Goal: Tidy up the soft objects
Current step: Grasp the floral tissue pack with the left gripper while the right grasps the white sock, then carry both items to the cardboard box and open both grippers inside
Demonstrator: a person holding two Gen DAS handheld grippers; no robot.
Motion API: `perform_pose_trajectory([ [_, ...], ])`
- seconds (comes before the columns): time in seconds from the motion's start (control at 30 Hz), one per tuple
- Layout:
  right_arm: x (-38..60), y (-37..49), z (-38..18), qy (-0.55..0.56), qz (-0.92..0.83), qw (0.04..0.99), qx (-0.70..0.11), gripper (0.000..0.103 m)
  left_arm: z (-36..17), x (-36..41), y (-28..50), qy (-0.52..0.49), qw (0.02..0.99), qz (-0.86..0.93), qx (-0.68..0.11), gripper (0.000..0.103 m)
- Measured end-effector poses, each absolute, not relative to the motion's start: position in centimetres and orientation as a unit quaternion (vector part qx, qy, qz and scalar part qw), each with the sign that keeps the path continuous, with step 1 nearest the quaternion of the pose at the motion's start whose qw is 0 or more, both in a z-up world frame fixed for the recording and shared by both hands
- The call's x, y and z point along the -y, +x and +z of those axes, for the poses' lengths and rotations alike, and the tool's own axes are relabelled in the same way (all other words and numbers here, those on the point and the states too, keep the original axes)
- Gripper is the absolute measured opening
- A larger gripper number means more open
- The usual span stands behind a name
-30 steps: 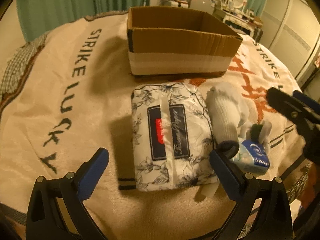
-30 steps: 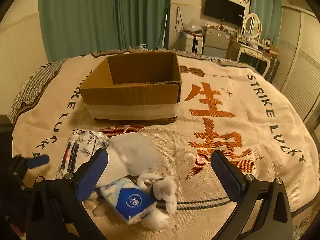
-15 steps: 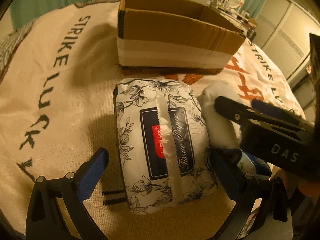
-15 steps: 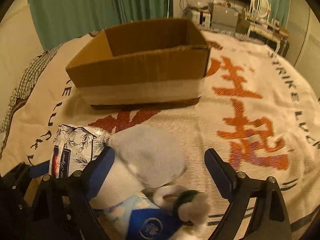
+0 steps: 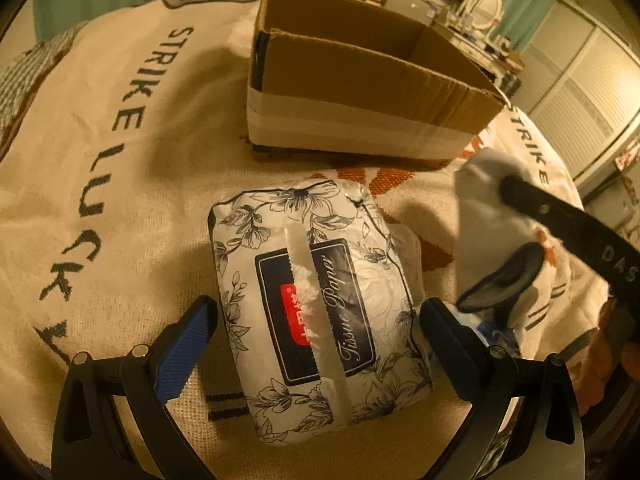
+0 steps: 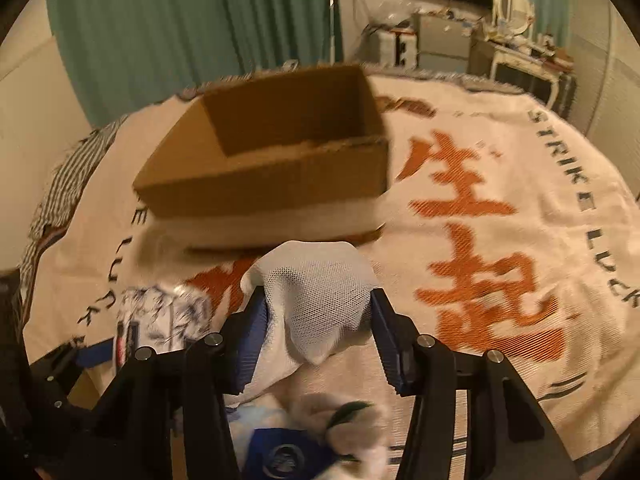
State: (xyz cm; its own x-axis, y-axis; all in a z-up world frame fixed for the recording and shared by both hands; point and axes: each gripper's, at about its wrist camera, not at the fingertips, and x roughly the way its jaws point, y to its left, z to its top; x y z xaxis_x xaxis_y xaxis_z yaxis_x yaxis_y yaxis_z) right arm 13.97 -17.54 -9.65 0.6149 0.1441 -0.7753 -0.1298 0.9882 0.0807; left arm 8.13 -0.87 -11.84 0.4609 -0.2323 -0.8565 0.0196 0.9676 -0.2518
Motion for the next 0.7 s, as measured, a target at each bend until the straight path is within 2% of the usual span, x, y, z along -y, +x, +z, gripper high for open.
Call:
perform_pose_trajectory([
  [0.07,18.1,14.0,-9.3,0.013,0.073,0.9,-0.43,0.05,-12.0,1.1,8.2,-0.095,0.848,-0.07,-0.517,0.095],
  [0.27,18.5,13.8,-9.4,0.008,0.08,0.897,-0.435,0.05,-11.6,1.5,8.3,-0.069,0.852,-0.068,-0.515,0.083],
  [0.43,18.5,13.1,-8.3,0.014,0.091,0.9,-0.427,0.05,-10.5,0.6,7.5,-0.085,0.854,-0.072,-0.509,0.072],
  [0.53,18.3,12.3,-6.9,0.011,0.097,0.905,-0.413,0.05,-9.3,0.1,7.0,-0.102,0.859,-0.078,-0.496,0.068],
  [0.7,18.4,10.5,-4.3,0.007,0.101,0.916,-0.388,0.05,-5.5,-0.3,6.0,-0.113,0.879,-0.089,-0.455,0.068],
])
